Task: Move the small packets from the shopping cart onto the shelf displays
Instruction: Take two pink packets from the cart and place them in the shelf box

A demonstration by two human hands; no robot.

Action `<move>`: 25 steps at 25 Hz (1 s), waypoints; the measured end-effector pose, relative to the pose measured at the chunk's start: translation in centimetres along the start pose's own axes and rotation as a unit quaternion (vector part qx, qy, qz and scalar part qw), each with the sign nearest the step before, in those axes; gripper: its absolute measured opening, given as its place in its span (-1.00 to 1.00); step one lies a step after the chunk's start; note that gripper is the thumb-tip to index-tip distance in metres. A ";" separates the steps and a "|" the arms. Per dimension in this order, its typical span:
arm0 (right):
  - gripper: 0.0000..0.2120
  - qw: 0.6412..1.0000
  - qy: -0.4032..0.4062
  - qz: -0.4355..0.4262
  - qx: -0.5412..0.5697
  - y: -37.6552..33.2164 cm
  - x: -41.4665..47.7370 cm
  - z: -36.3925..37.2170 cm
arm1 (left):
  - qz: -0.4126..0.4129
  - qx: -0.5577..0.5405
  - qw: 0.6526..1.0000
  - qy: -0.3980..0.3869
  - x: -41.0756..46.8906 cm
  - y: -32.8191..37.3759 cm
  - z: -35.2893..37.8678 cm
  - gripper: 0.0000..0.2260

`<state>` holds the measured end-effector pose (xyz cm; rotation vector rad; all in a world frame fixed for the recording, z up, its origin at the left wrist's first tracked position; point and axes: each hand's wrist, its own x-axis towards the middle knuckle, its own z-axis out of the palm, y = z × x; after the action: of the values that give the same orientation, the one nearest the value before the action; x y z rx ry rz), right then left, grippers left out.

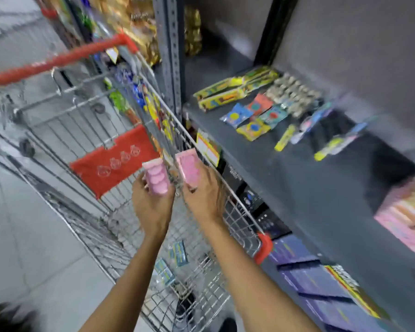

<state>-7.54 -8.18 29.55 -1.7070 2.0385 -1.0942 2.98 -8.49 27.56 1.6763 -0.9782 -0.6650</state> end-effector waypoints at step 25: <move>-0.75 0.902 0.274 0.307 -0.127 17.8 -6.4 -35.3 | 0.231 0.094 0.804 -0.540 -26.5 21.8 23.3 -0.61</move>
<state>-41.02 11.38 39.70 -0.7325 2.8833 -1.1927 -35.70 -0.19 40.14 1.0284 -2.2289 -1.2399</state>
